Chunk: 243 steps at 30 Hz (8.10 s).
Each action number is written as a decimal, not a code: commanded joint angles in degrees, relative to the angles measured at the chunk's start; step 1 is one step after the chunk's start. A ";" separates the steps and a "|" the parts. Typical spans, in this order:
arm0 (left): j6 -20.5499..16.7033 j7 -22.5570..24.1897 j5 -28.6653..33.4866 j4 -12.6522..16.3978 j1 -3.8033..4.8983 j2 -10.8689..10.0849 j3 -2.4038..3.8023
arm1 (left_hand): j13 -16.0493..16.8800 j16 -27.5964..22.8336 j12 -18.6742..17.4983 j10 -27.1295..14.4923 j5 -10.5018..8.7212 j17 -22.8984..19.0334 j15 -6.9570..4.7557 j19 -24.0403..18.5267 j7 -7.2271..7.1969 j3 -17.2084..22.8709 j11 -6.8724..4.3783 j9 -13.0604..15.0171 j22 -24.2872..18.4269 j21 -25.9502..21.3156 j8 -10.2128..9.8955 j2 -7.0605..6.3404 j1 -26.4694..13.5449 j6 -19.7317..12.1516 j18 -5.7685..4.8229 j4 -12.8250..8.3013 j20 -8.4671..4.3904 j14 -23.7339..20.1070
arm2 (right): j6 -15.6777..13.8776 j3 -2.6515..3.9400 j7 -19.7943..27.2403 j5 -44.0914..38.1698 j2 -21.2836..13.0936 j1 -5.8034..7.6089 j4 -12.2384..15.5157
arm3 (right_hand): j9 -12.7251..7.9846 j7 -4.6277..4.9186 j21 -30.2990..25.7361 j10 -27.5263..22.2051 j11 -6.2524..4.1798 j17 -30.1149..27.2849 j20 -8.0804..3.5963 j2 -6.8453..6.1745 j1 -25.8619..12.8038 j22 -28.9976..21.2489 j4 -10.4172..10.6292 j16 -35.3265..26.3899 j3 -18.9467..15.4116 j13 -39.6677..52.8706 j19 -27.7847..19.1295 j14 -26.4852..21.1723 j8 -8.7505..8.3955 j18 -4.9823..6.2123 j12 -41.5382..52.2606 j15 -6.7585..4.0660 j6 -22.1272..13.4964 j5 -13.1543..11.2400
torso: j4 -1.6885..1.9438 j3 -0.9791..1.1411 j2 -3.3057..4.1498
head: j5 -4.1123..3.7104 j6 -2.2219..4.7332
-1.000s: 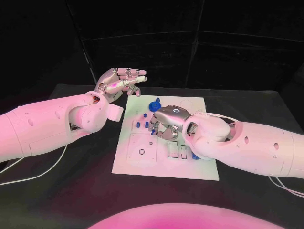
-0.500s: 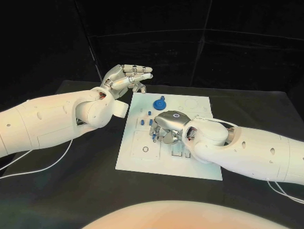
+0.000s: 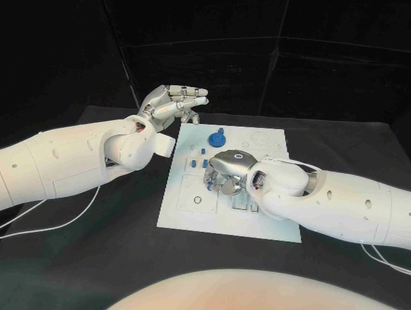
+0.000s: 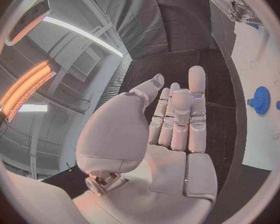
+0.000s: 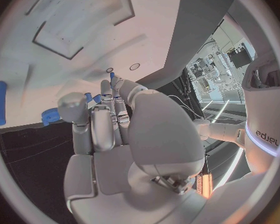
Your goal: Assemble the parts on the task board
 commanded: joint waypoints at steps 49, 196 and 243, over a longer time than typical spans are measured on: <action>0.24 -0.07 0.23 0.21 0.11 -0.17 0.05 | 0.10 0.08 0.22 -0.64 0.14 0.01 0.14 -0.15 0.06 -0.40 0.03 -0.08 -0.08 -0.28 0.20 0.08 0.34 -0.36 1.16 -0.08 0.28 -0.28 | 3.98 0.00 -0.67 -2.18 1.09 -0.07 -0.99 | 0.04 0.28 -0.16 0.33 0.26 -0.11 -0.02 -0.17 -0.69 -0.02 -0.27 -0.02 0.24 -0.05 -0.13 2.71 0.22 -0.84 -0.32 -0.21 0.32 0.27 | 0.02 0.00 0.08 | -0.13 -0.84; 1.25 -0.05 0.22 -0.52 -0.02 0.19 0.02 | 0.14 0.26 0.68 -1.20 0.17 -0.03 0.22 -0.06 0.18 -0.64 0.13 -0.11 -0.17 -0.36 0.31 0.25 0.61 -0.69 1.17 -0.17 0.36 -0.34 | -8.22 2.52 -1.70 4.88 -12.33 2.73 8.79 | -0.06 0.65 -2.16 0.85 0.52 -4.09 0.28 -0.18 -2.42 -2.68 0.80 -1.60 -1.60 -3.59 -0.38 2.16 -0.58 -0.48 -1.10 0.00 -1.80 0.62 | -0.04 -0.03 0.03 | -4.23 1.26; 1.45 -0.14 0.23 -1.98 -0.01 1.70 0.03 | 0.15 0.29 0.81 -1.30 0.18 -0.06 0.24 -0.05 0.20 -0.69 0.15 -0.10 -0.19 -0.38 0.35 0.34 0.64 -0.74 1.17 -0.15 0.38 -0.37 | -0.72 0.16 0.55 6.90 -1.33 -1.69 4.96 | -0.14 0.80 -2.40 0.87 0.64 -4.15 0.20 -0.25 -2.32 -3.15 0.51 -1.60 -1.28 -3.60 -0.63 2.13 -0.76 -0.41 -1.47 0.04 -1.82 0.97 | 0.03 -0.03 0.04 | -1.16 -0.13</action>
